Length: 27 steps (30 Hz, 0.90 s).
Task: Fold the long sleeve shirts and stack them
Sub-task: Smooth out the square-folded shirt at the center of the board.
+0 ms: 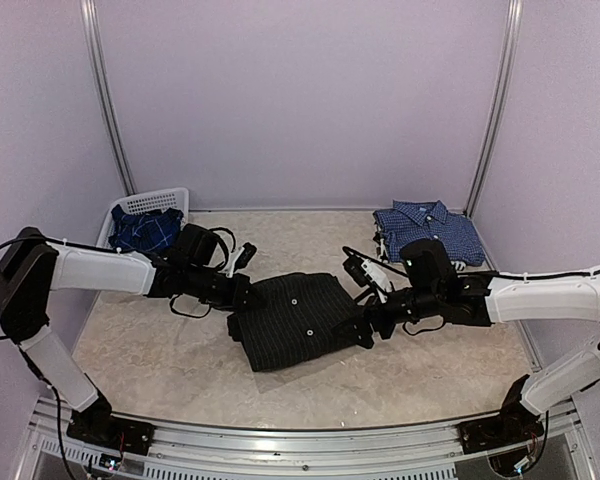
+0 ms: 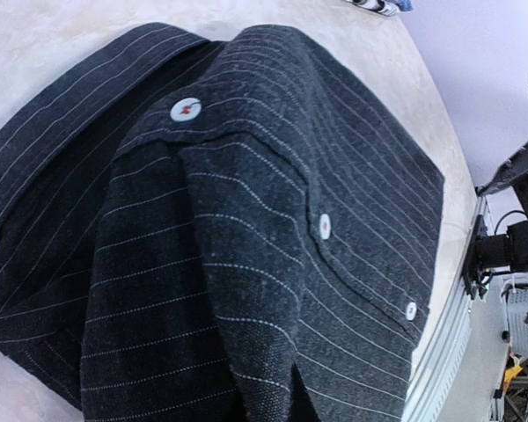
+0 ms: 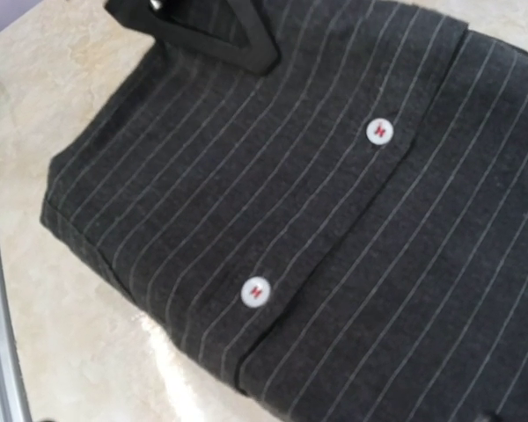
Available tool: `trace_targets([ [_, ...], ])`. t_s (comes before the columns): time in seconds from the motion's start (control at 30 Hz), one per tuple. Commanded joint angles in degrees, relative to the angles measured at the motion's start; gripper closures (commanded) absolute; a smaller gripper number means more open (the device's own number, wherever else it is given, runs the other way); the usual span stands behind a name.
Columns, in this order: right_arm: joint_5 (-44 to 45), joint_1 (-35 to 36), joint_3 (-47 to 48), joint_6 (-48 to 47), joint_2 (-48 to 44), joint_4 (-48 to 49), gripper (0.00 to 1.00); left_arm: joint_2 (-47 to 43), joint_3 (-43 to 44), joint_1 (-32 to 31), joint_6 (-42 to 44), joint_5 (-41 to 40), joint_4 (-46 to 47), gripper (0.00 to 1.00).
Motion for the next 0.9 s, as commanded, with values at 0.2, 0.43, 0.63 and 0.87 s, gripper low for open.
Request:
trace_targets([
  [0.2,5.4,0.1,2.7,0.7,-0.8,-3.4,0.00,-5.0,3.3,-5.3,-15.3,13.0,8.4,1.00],
  [0.43,6.4,-1.4,3.8,0.5,-1.5,-4.6,0.00,-6.6,-1.2,-6.5,-34.2,19.2,30.0,1.00],
  [0.63,6.7,-1.8,3.8,0.7,-1.1,-4.6,0.01,-5.6,-9.2,-5.9,-50.5,18.8,49.3,1.00],
  [0.87,6.2,-2.0,3.4,0.8,-0.4,-4.4,0.00,-3.1,-15.2,-0.1,-51.4,18.7,53.1,1.00],
])
